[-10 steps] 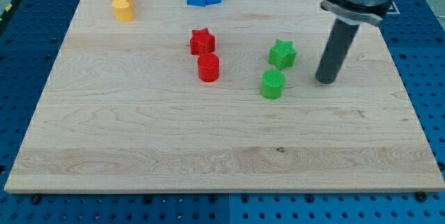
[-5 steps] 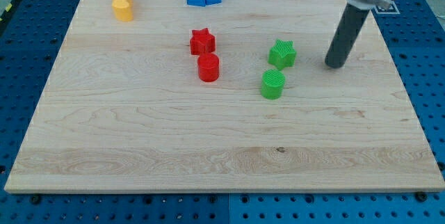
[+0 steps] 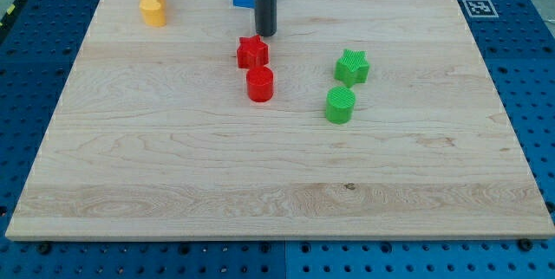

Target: Move the red circle horizontally to the green circle

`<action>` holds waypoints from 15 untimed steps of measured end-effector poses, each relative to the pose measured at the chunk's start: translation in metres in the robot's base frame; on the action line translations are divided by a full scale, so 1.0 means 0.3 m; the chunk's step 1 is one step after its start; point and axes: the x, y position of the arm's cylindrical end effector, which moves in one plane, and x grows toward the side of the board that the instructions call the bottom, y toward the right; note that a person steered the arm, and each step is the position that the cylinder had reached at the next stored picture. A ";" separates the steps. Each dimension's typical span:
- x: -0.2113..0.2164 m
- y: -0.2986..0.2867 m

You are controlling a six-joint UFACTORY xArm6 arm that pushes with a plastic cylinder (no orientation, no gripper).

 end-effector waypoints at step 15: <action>0.309 -0.027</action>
